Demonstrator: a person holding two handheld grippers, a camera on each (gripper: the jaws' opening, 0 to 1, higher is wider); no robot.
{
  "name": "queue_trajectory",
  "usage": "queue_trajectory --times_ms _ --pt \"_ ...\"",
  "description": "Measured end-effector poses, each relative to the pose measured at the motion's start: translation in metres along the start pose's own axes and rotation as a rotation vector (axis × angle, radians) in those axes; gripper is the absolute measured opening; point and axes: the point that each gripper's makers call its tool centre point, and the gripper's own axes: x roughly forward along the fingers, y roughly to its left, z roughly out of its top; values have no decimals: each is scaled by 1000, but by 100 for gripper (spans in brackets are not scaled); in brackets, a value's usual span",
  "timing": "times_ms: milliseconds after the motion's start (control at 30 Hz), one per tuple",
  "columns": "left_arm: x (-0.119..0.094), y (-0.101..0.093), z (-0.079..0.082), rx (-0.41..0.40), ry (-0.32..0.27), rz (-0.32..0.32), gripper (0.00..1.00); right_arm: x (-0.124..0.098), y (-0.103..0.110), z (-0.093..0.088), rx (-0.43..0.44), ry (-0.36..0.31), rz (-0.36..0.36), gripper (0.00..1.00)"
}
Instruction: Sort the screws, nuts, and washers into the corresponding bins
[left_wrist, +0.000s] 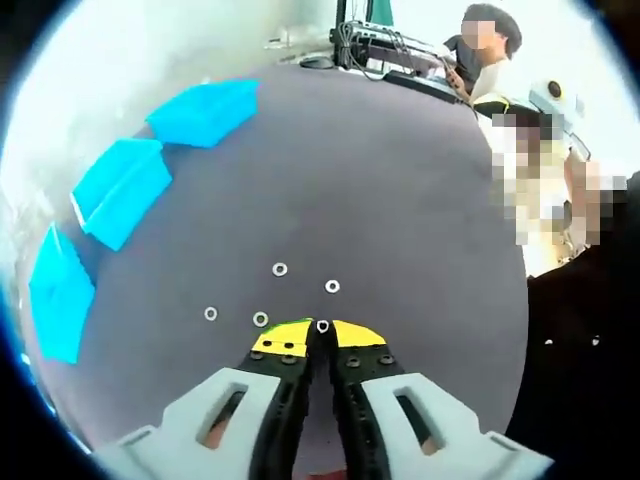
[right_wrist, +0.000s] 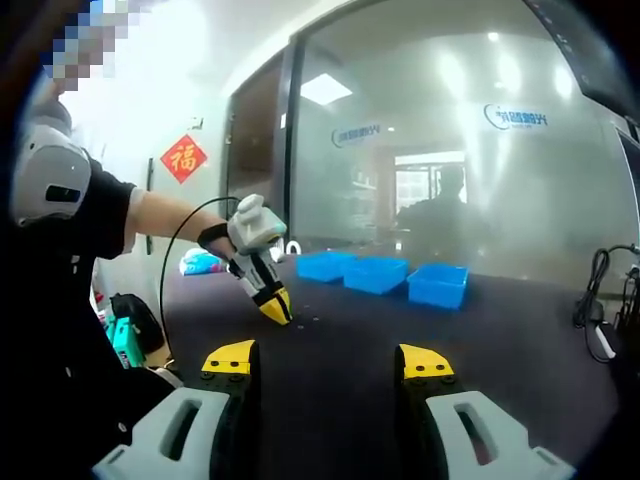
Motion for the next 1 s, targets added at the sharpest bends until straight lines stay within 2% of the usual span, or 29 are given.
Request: queue_trajectory --times_ms 233,500,700,833,1000 --pt "0 -1 -1 2 -11 -2 6 1 1 3 -7 1 4 49" --pt "-7 -2 0 -32 -74 -6 6 2 0 5 -10 -1 5 49" --pt "-23 2 9 -64 -185 37 6 6 2 8 -16 -5 12 49" --pt "-34 6 20 -86 -286 91 6 7 1 10 -20 -9 8 49" --pt "-45 0 27 -117 -406 115 6 7 -4 18 -9 -39 -15 49"
